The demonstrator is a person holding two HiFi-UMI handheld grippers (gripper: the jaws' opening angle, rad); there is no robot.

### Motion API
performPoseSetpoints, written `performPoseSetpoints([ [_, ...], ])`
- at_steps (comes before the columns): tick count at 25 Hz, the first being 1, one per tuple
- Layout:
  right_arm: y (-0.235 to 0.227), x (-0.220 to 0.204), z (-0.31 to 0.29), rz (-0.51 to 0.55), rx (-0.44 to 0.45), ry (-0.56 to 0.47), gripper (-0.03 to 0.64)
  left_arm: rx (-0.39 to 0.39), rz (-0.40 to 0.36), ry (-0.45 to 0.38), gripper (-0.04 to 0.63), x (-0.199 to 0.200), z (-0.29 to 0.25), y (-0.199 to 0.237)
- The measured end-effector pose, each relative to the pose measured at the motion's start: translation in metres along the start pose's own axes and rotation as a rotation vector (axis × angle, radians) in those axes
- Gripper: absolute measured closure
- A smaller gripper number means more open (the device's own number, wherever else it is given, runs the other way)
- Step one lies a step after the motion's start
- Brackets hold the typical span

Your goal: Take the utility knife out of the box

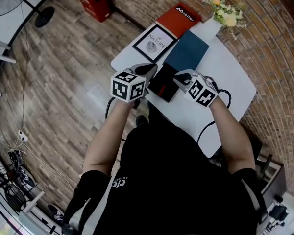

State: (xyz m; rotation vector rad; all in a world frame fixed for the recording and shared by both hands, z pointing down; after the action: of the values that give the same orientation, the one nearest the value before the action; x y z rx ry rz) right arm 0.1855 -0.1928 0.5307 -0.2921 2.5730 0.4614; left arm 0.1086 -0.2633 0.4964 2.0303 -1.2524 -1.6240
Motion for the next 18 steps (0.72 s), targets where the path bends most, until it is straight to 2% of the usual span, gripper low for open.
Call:
performPoseSetpoints([
  [4,0.025,-0.01,-0.03,0.079,0.111,0.06,0.614,0.042,0.006,-0.039,0.588,-0.001,0.018,0.01],
  [10,0.051,-0.02,-0.076,0.311,0.279,0.138,0.562,0.097,-0.017,-0.083,0.588,-0.001,0.038,0.019],
  [14,0.065,-0.021,-0.094,0.446,0.41,0.179,0.543,0.131,0.021,-0.104,0.588,-0.001,0.057,0.027],
  [18,0.086,-0.035,-0.111,0.565,0.473,0.229,0.522,0.144,0.039,-0.113,0.588,-0.017,0.069,0.032],
])
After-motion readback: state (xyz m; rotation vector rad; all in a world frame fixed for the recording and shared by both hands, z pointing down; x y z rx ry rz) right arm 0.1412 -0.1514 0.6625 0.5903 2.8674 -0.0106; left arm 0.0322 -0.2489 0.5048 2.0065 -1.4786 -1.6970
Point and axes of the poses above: the fingertips, and each gripper's own axes: z backward along the fingers, y to its left, x out of its top, the point moved 2 cm from there along z, backward along the fingers, and after that the axes turned 15 degrees about z, right-handed, at the moved point
